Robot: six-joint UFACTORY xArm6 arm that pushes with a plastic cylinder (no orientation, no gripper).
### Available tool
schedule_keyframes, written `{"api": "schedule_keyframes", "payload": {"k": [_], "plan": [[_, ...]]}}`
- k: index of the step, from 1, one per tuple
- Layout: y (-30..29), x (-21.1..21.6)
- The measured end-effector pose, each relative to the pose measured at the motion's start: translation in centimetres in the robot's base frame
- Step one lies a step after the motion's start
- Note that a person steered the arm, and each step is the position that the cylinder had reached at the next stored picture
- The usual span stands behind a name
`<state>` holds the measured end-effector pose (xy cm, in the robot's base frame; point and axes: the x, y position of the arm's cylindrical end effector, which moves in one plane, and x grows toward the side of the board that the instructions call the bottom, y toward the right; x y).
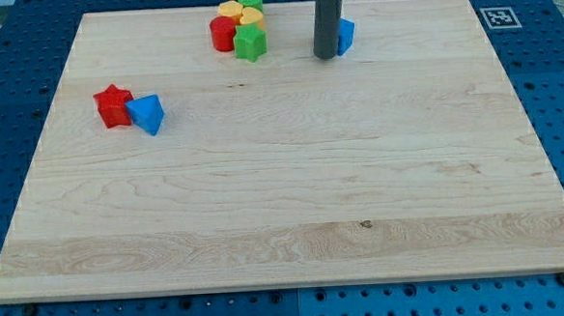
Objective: Move blue cube towards top center
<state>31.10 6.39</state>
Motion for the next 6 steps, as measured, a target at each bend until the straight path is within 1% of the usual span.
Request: {"api": "schedule_keyframes", "payload": {"k": [1,2,3,4,5,6], "plan": [[0.2,3.1],[3.8,4.7],[8.3,3.3],[8.9,-0.1],[6.1,-3.7],[3.6,-4.5]]}}
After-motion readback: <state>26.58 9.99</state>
